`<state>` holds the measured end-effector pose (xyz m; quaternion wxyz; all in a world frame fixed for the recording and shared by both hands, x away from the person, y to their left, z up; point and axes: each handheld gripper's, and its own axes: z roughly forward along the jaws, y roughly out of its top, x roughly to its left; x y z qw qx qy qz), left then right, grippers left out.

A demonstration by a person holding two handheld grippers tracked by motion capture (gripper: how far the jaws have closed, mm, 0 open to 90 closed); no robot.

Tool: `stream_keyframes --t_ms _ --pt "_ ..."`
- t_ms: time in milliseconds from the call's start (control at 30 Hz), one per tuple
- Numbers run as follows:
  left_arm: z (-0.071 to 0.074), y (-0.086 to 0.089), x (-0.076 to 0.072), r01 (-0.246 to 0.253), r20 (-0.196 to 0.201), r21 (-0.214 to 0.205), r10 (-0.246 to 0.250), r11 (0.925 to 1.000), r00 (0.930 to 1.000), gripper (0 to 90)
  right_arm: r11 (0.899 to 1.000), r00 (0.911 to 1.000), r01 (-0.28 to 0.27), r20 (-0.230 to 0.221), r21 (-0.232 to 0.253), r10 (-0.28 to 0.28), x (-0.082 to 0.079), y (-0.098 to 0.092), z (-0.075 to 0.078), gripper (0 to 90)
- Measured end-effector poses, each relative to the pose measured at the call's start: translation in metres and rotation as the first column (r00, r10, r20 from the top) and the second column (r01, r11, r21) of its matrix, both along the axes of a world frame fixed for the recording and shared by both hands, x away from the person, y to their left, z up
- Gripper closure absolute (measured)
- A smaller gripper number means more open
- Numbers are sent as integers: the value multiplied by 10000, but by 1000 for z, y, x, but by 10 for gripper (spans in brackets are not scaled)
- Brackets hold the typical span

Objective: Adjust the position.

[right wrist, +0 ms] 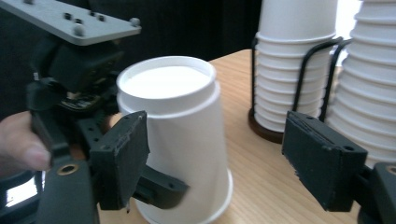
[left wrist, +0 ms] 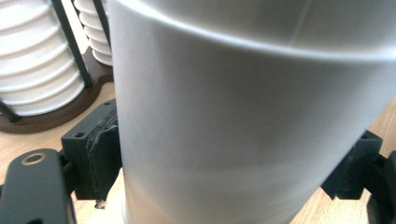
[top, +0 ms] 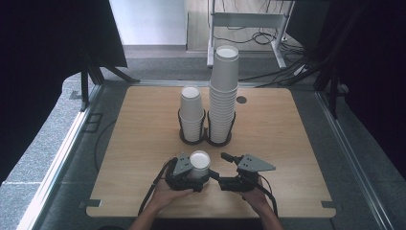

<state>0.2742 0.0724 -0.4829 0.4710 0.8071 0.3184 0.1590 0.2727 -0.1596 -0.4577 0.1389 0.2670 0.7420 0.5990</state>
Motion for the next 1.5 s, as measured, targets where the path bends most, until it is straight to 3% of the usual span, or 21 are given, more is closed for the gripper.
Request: stream_keyframes --t_ms 267,533,767,800,900,933,1000,1067,1133,1200,1333,1500 --pt "-4 -10 -4 258 -83 198 -256 9995 9996 148 9991 9995 -308 -99 -306 305 -2 13 -5 178" --pt "-4 -24 -13 815 -140 303 -811 9962 9966 147 9968 9985 -530 -147 -606 522 -4 25 -10 176" --pt "-3 -26 -14 748 -181 217 -745 9970 9971 131 9964 9985 -541 -25 -648 541 -5 27 -10 236" --pt "-3 -26 -13 507 -233 210 -502 9985 9985 115 9968 9988 -485 -15 -632 485 -5 27 -10 239" --pt "-3 -27 -12 436 -386 393 -421 9983 9984 45 9984 9993 -371 -121 -417 366 -4 24 -10 242" --pt "-3 -27 -11 338 -442 426 -319 9985 9985 42 9994 9989 -333 -318 51 335 -2 20 -9 244" --pt "-3 -26 -11 319 -458 405 -300 9987 9985 42 9992 9987 -289 -414 273 300 0 18 -9 244" --pt "-2 -27 -12 414 -409 344 -400 9986 9984 31 9934 9962 -285 -790 1110 374 3 10 -9 245" --pt "-2 -27 -12 441 -360 345 -428 9984 9984 31 9907 9952 -291 -888 1330 412 4 8 -9 245" --pt "-2 -27 -13 482 -316 338 -471 9983 9984 31 9768 9916 -302 -1167 2119 560 6 1 -9 246" --pt "-3 -27 -13 522 -279 294 -514 9982 9983 32 9685 9886 -275 -1367 2473 630 8 -2 -10 246" --pt "-5 -26 -13 691 -215 386 -683 9969 9974 55 9735 9898 -307 -1288 2267 612 8 0 -11 245"
